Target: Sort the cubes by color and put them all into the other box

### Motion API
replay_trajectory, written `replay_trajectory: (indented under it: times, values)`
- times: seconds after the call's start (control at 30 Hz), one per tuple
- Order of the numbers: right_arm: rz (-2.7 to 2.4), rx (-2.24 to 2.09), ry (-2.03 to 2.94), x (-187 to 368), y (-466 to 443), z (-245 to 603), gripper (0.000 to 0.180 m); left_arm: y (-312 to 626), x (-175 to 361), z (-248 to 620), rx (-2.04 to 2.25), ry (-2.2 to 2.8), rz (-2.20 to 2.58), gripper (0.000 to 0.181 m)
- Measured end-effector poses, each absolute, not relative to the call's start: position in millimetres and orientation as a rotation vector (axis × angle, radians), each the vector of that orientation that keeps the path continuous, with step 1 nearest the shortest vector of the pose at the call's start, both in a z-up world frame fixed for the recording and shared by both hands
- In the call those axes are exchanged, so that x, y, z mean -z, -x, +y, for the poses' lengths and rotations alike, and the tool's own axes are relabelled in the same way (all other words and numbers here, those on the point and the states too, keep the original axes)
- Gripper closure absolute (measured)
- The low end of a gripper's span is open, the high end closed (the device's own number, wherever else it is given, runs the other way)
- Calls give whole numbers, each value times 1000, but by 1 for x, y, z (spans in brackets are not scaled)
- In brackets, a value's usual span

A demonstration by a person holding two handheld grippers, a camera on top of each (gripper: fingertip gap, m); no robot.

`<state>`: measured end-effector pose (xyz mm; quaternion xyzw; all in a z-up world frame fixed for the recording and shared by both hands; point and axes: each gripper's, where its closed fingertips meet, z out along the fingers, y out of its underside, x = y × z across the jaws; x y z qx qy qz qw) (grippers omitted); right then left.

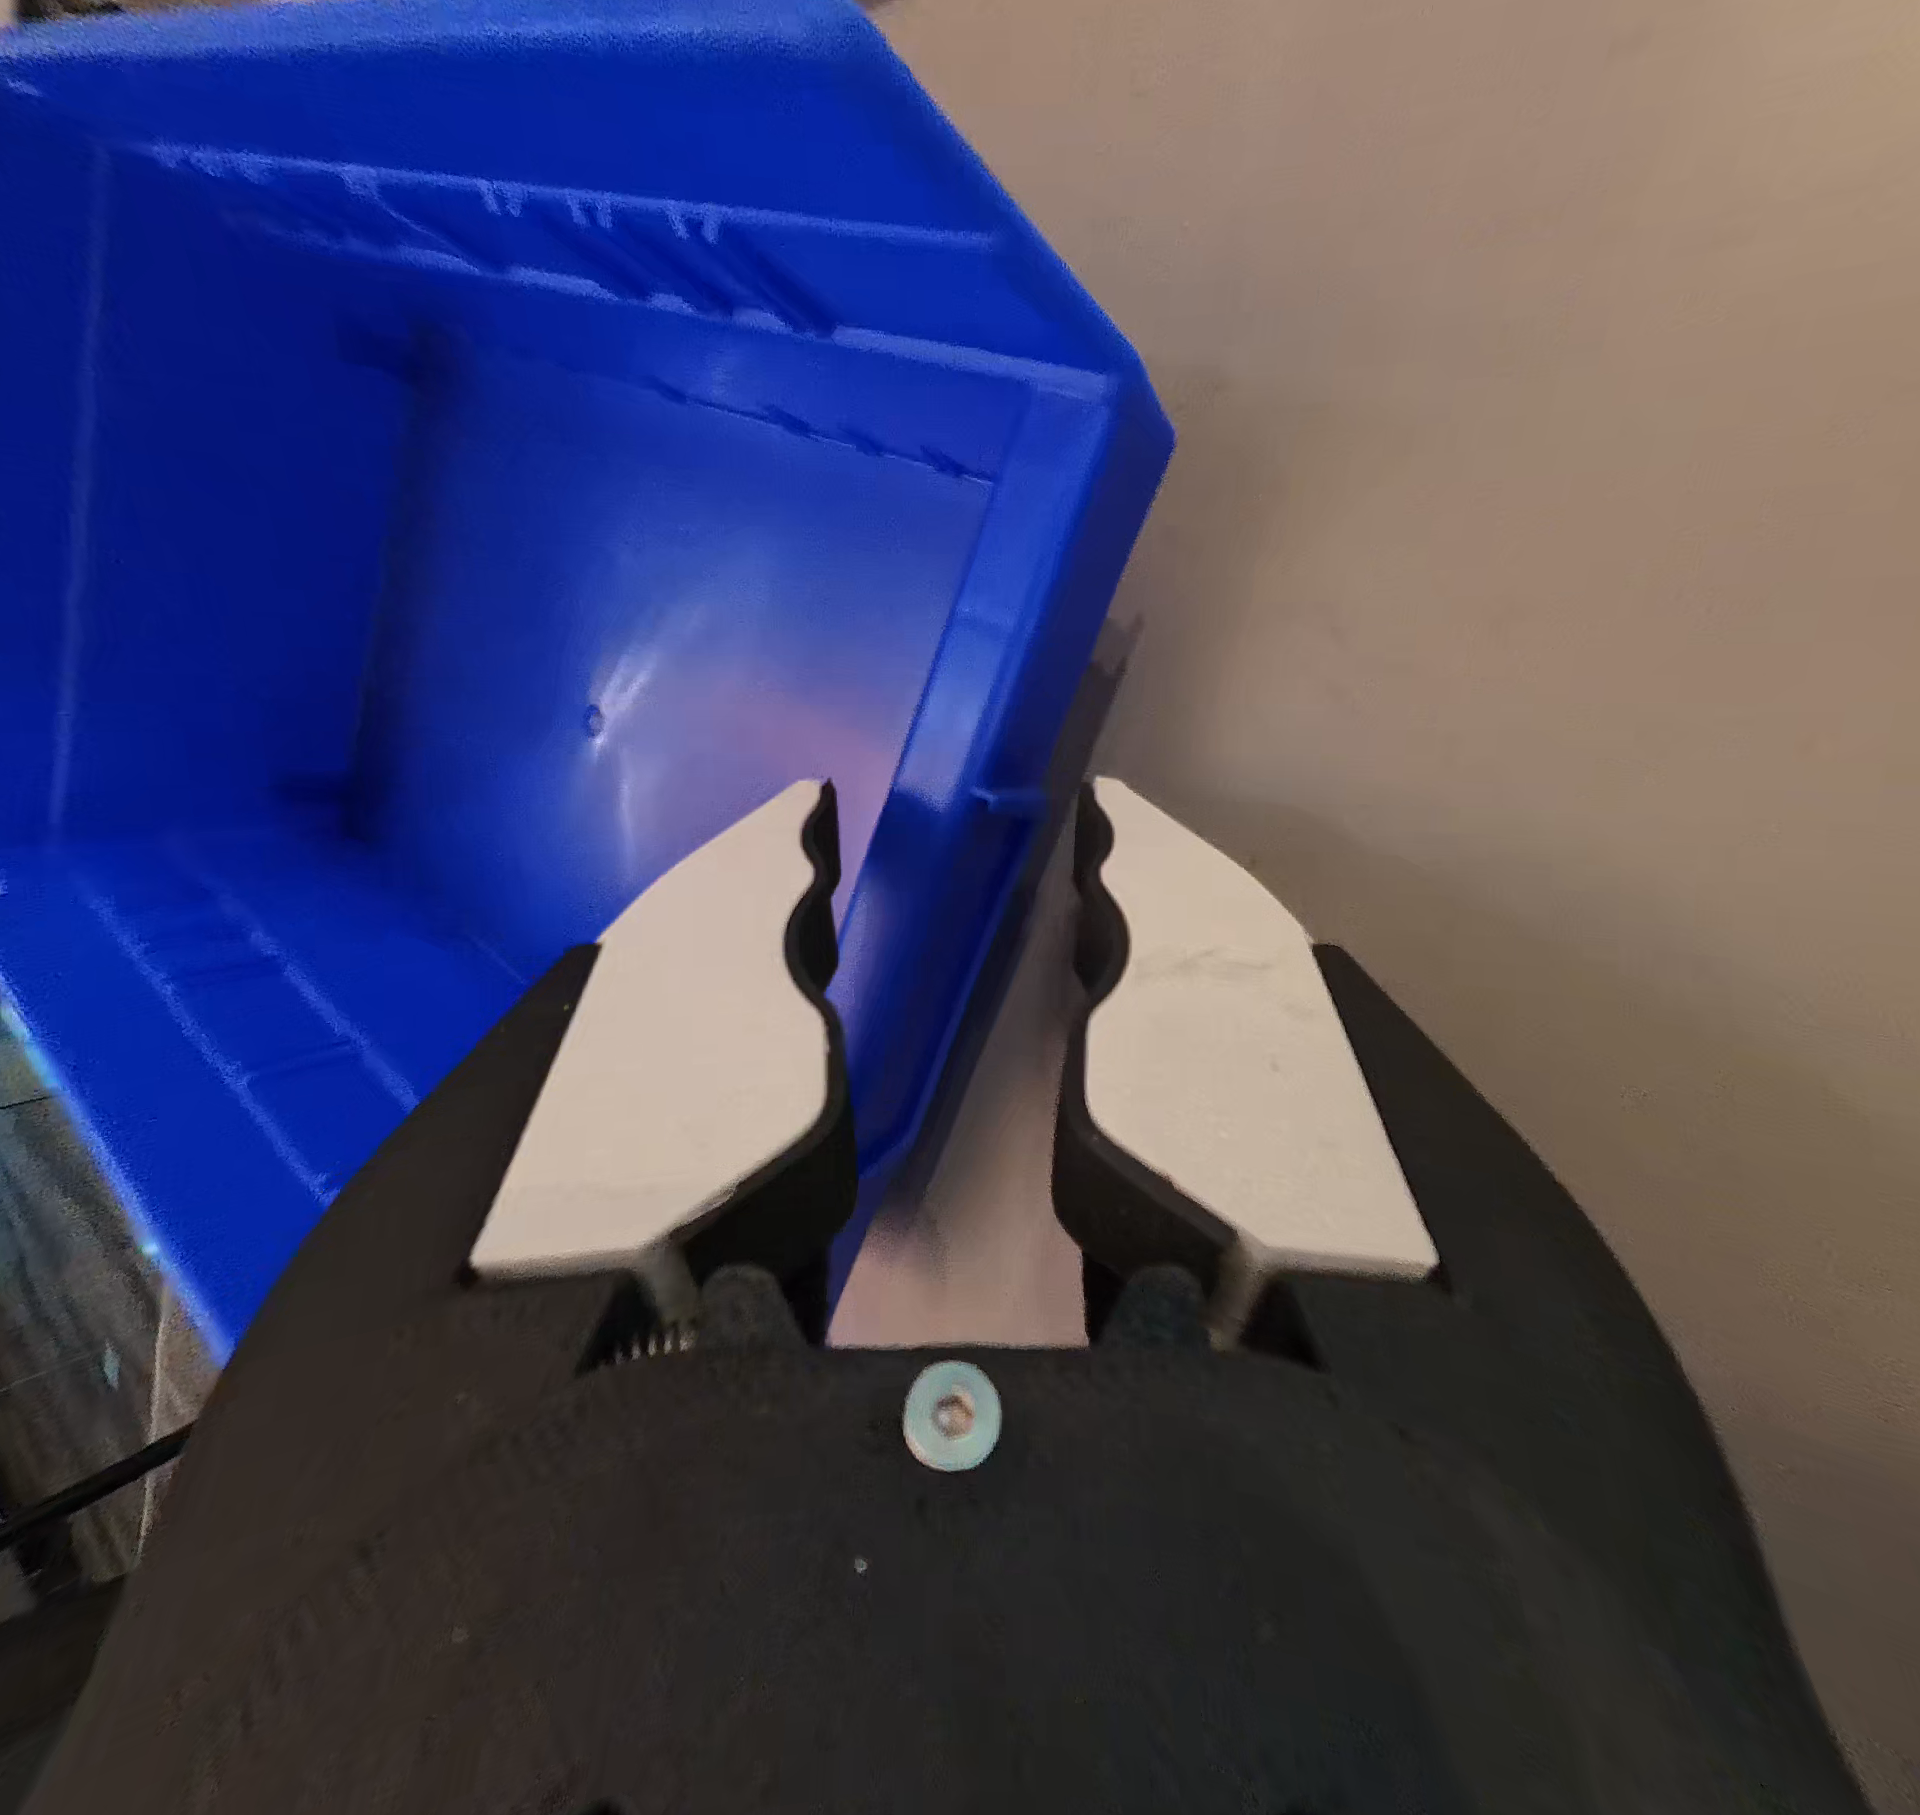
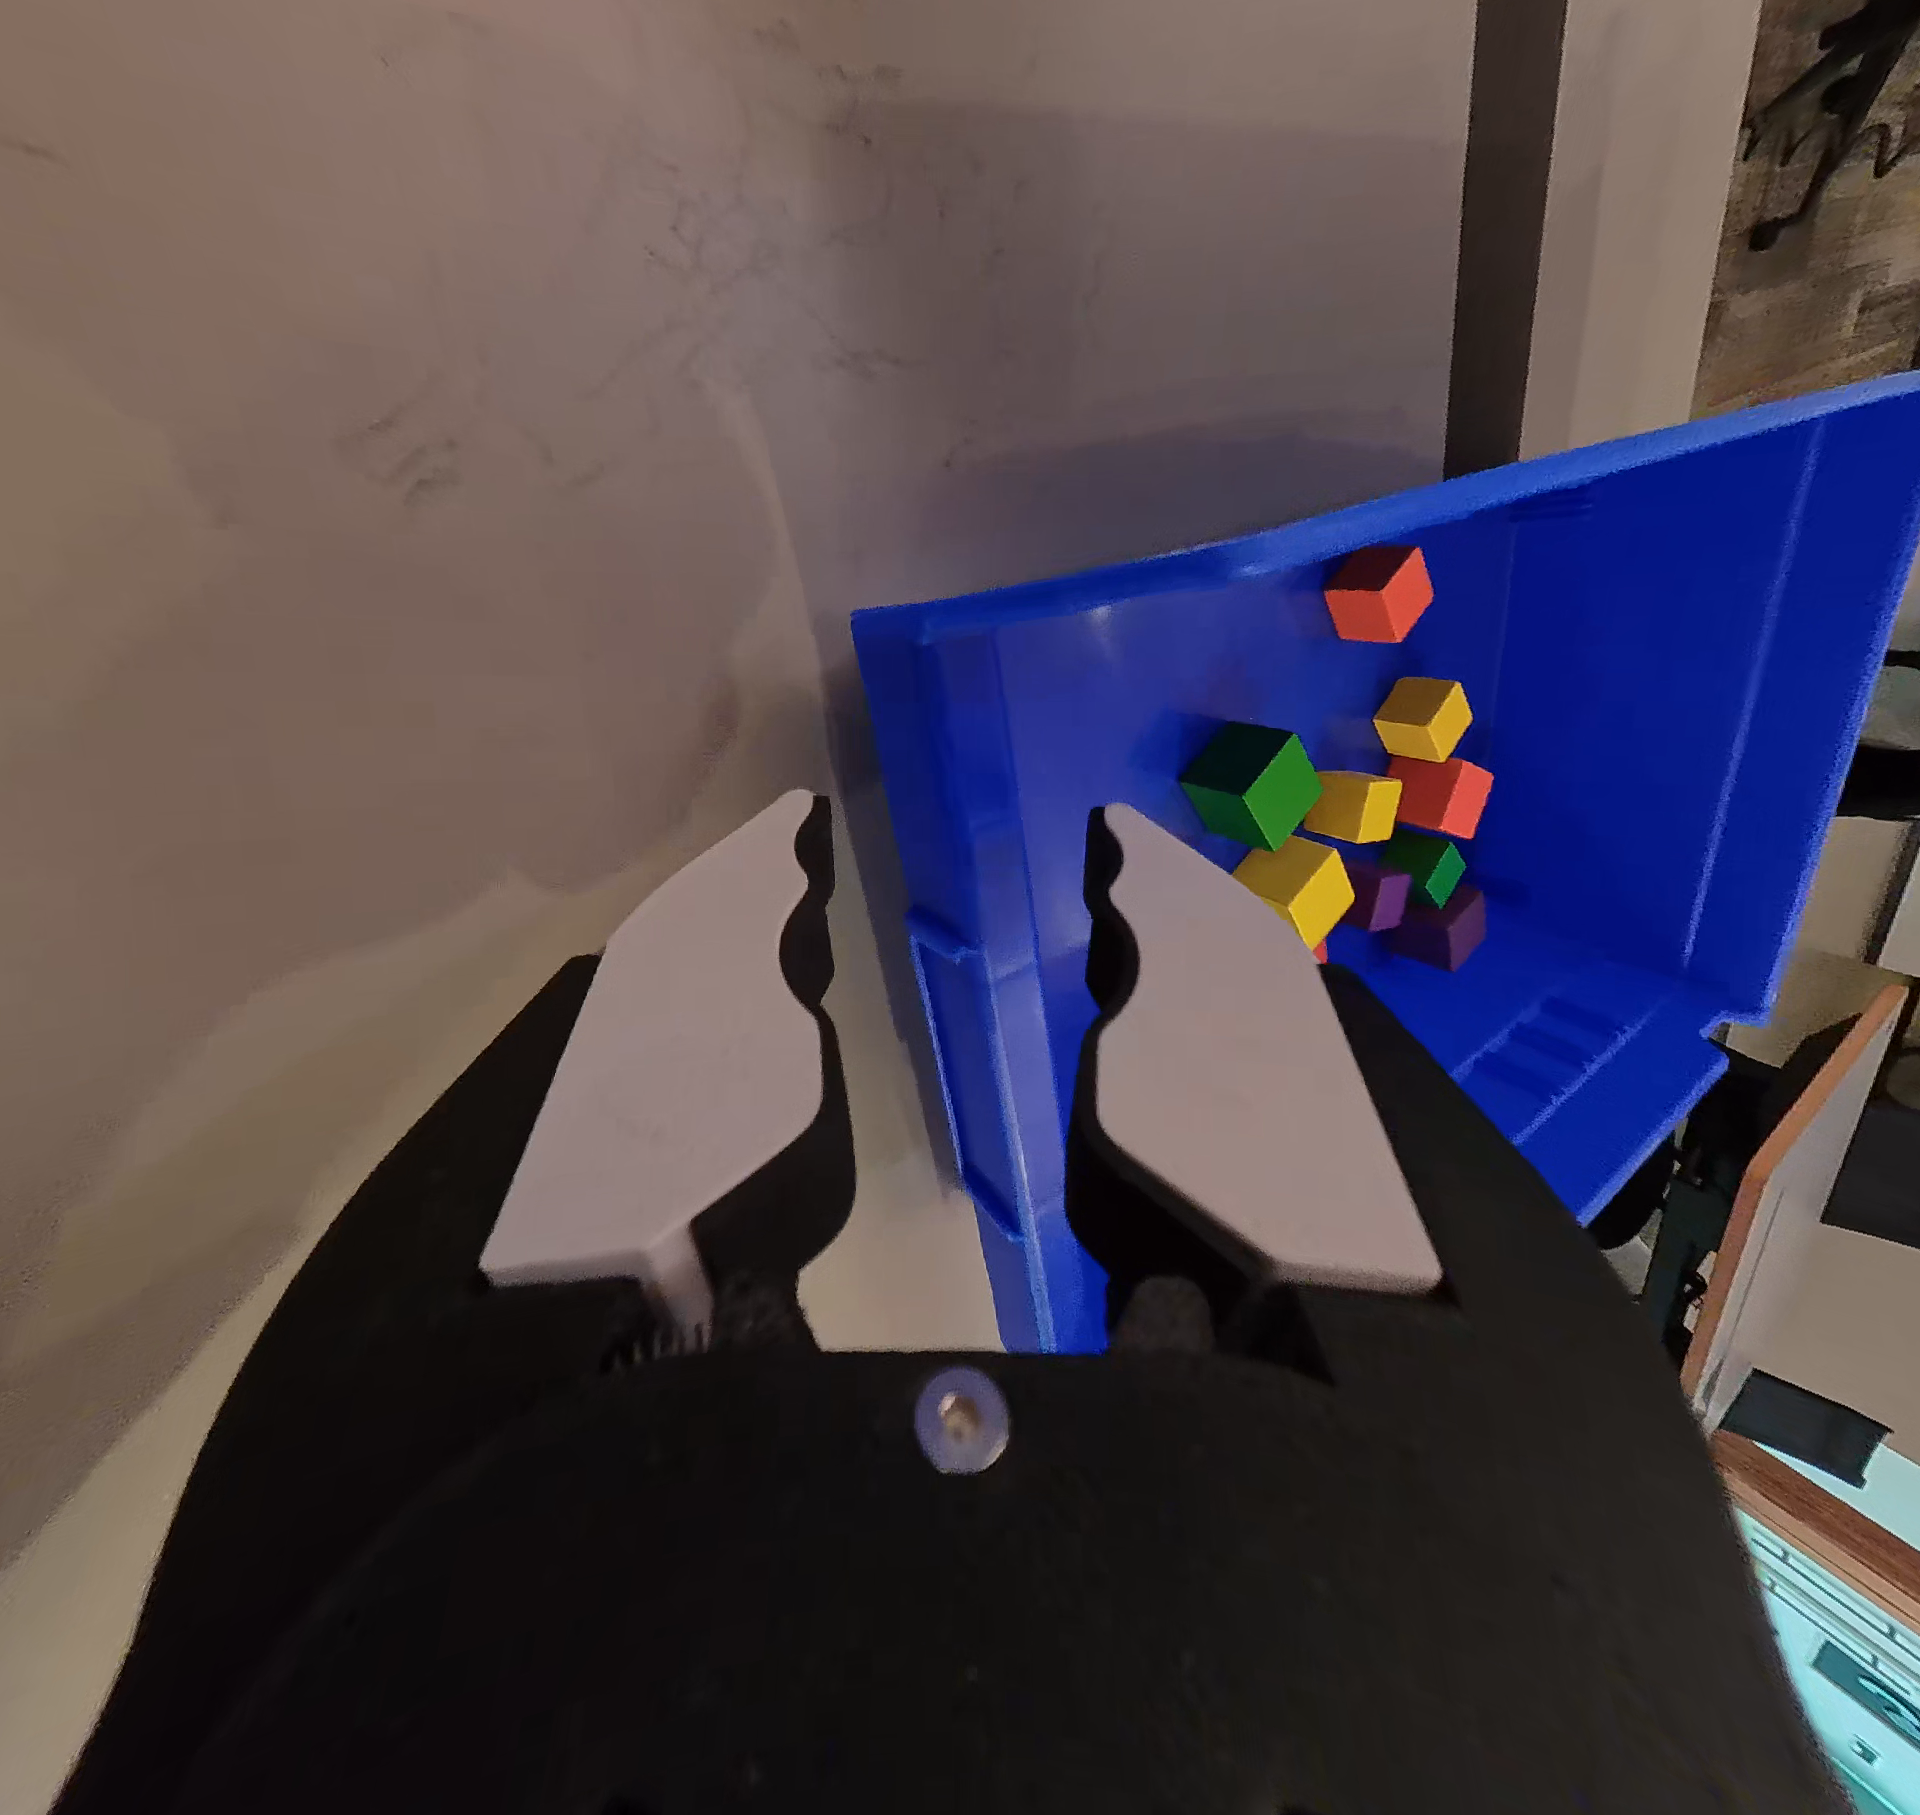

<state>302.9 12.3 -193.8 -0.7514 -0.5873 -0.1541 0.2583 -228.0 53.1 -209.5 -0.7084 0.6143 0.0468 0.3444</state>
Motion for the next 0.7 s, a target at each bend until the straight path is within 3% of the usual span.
replay_trajectory:
  times: [0.7]
  values:
    - [-1587, 373, 2023, 214, -300, 24, 150, 229, 222, 57, -214, 1897, 1616, 146]
